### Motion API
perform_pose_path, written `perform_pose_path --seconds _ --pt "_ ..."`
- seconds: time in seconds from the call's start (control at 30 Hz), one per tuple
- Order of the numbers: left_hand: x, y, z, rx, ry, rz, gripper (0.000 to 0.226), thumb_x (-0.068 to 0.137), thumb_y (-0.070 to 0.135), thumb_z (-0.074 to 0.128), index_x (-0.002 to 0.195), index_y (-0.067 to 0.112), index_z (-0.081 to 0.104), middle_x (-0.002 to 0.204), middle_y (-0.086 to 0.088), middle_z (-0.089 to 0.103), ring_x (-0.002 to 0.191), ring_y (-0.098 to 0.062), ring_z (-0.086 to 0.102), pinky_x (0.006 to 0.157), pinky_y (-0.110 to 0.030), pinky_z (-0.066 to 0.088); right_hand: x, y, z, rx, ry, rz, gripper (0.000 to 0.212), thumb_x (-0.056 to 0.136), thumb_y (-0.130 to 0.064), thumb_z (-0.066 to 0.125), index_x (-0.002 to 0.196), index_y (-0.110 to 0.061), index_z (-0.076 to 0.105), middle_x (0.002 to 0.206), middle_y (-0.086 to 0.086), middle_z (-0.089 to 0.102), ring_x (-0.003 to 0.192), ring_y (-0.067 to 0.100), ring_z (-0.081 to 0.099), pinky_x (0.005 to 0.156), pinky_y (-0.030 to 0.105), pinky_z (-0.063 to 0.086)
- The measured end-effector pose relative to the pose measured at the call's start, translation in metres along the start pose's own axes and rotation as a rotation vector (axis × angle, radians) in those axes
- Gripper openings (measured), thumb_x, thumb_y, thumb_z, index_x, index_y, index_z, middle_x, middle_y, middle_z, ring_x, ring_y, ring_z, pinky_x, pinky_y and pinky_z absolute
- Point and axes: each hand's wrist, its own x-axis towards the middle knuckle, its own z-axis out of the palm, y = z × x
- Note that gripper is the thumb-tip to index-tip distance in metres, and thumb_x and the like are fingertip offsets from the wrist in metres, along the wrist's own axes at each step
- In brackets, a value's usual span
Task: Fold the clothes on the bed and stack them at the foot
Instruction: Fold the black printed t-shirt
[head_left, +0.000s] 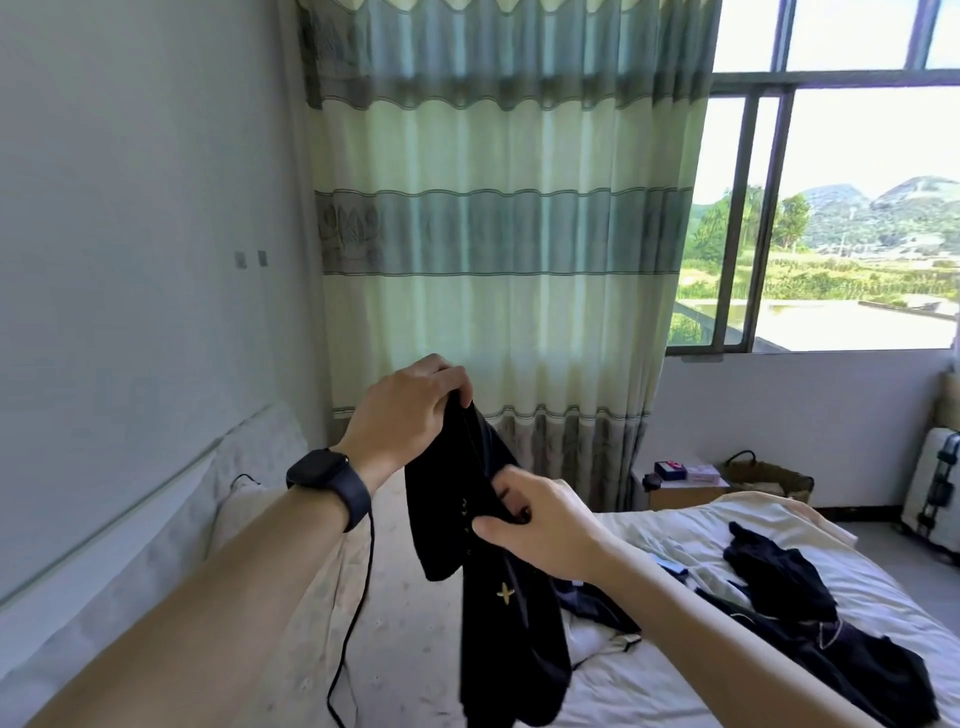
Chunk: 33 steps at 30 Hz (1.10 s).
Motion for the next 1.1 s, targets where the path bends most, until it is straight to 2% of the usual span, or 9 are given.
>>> perform_pose_path --seconds 0.13,0.23,0.4,0.53,0.67,0.8,0.87,0.97,1.1 --pt "-0.018 -0.018 0.0 0.021 -0.002 -0.006 0.03 0.092 0.005 0.058 0.091 0.035 0.062 0.102 0.015 0.064 0.081 -0.019 0.064 0.064 -0.035 0.053 -0.018 0.021 -0.018 -0.331 -0.252 0.113 0.034 0.079 -0.069 0.058 0.064 -0.038 0.052 0.074 -0.008 0.059 0.07 0.007 0.06 0.059 0.026 0.047" --pt "-0.036 -0.029 0.006 0.085 -0.042 -0.049 0.032 0.09 0.007 0.061 0.095 0.038 0.063 0.106 0.02 0.064 0.08 -0.018 0.066 0.064 -0.034 0.054 -0.024 0.029 -0.042 -0.478 -0.249 0.134 0.037 0.081 -0.066 0.054 0.063 -0.035 0.047 0.08 -0.008 0.055 0.09 0.021 0.063 0.076 0.038 0.054" --pt "-0.064 -0.04 0.018 0.083 -0.079 -0.146 0.026 0.092 0.011 0.06 0.102 0.035 0.065 0.106 0.016 0.063 0.082 -0.022 0.065 0.062 -0.029 0.044 -0.03 0.037 -0.098 -0.627 0.306 -0.057 0.028 0.087 -0.053 0.073 0.086 -0.025 0.075 0.109 -0.012 0.061 0.112 0.017 0.05 0.095 0.038 0.046" --pt "-0.067 -0.034 0.023 0.129 -0.193 -0.122 0.035 0.091 0.011 0.056 0.107 0.042 0.059 0.106 0.016 0.061 0.085 -0.023 0.066 0.068 -0.035 0.053 -0.042 0.041 -0.087 -0.681 -0.22 0.197 0.028 0.085 -0.058 0.066 0.069 -0.036 0.065 0.074 -0.013 0.064 0.072 0.009 0.062 0.065 0.033 0.054" --pt "-0.068 -0.024 0.031 -0.053 -0.256 -0.116 0.032 0.095 0.016 0.052 0.109 0.044 0.048 0.098 0.015 0.06 0.082 -0.023 0.063 0.069 -0.041 0.054 -0.042 0.055 -0.083 -0.45 -0.07 0.172 0.033 0.089 -0.048 0.071 0.068 -0.023 0.066 0.064 -0.006 0.062 0.064 0.007 0.057 0.06 0.023 0.047" --pt "-0.078 -0.02 0.034 -0.001 -0.274 0.083 0.04 0.086 0.003 0.06 0.1 0.038 0.048 0.096 0.033 0.045 0.059 -0.016 0.049 0.051 -0.023 0.038 -0.044 0.061 -0.075 -0.416 0.095 0.059 0.009 0.088 -0.035 0.075 0.081 -0.03 0.078 0.078 -0.024 0.061 0.079 -0.004 0.06 0.074 0.018 0.043" --pt "-0.087 -0.023 0.037 0.113 -0.291 0.15 0.043 0.079 -0.006 0.062 0.097 0.031 0.054 0.097 0.024 0.048 0.065 -0.014 0.054 0.062 -0.017 0.034 -0.047 0.063 -0.073 -0.458 0.133 0.061 0.007 0.089 -0.031 0.074 0.088 -0.031 0.081 0.087 -0.021 0.064 0.085 0.004 0.064 0.08 0.024 0.049" --pt "-0.102 -0.024 0.044 0.183 -0.53 0.015 0.04 0.083 -0.006 0.049 0.103 0.029 0.052 0.102 0.015 0.053 0.117 -0.025 0.059 0.097 -0.039 0.039 -0.051 0.061 -0.067 -0.603 0.124 0.095 0.016 0.091 -0.034 0.068 0.094 -0.027 0.082 0.1 -0.011 0.069 0.097 0.016 0.065 0.088 0.034 0.053" --pt "-0.114 -0.018 0.054 0.067 -0.752 -0.192 0.041 0.082 -0.007 0.051 0.105 0.027 0.056 0.101 0.011 0.053 0.111 -0.02 0.058 0.101 -0.036 0.041 -0.052 0.056 -0.043 -0.676 0.172 0.058 0.023 0.094 -0.033 0.06 0.099 -0.024 0.08 0.11 -0.009 0.068 0.104 0.018 0.06 0.092 0.031 0.049"
